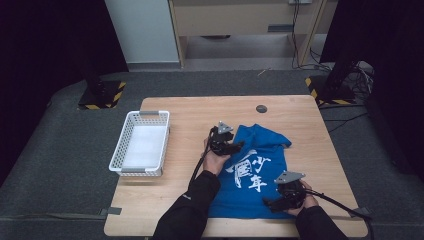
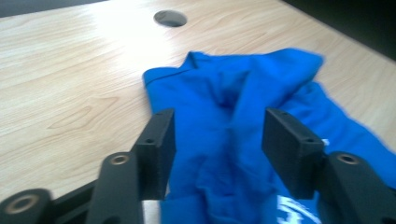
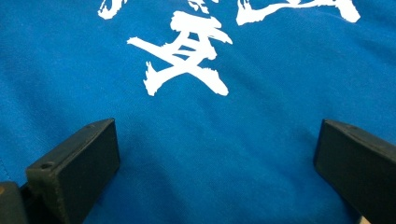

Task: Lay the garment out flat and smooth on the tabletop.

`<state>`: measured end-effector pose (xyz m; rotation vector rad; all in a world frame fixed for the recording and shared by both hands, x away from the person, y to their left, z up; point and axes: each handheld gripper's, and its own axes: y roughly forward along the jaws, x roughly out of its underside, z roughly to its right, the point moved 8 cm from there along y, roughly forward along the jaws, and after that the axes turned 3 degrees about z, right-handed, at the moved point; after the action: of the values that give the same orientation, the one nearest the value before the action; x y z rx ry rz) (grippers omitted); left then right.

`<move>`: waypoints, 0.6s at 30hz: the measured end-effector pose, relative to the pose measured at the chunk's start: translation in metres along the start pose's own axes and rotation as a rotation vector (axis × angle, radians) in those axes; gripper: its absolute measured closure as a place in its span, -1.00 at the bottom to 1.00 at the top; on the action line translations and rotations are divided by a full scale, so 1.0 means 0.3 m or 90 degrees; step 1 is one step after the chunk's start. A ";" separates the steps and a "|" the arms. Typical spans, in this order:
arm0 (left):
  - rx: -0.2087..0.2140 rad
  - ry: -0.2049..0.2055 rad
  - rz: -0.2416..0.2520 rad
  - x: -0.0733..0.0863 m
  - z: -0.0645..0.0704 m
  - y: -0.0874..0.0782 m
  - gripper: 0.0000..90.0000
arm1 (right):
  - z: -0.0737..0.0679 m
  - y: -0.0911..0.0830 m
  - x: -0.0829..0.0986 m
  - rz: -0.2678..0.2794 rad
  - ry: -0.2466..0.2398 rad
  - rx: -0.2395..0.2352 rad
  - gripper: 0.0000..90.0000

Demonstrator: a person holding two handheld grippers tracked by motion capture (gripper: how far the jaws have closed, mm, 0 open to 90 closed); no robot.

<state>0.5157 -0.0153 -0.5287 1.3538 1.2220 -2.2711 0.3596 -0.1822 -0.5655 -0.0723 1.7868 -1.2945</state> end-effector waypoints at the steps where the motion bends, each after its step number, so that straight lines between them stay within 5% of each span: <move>1: 0.002 -0.002 -0.005 0.007 -0.005 0.009 -0.05 | 0.000 0.000 0.000 0.000 0.000 0.000 -0.99; 11: 0.024 0.019 -0.037 0.040 0.016 0.074 0.00 | 0.000 0.001 -0.001 -0.001 -0.001 -0.001 -0.99; 18: 0.032 0.044 -0.074 0.062 0.051 0.095 0.27 | 0.000 0.001 -0.001 -0.001 -0.001 -0.001 -0.99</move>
<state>0.5121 -0.0408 -0.5556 1.4257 1.3055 -2.3659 0.3598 -0.1819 -0.5655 -0.0761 1.7871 -1.2937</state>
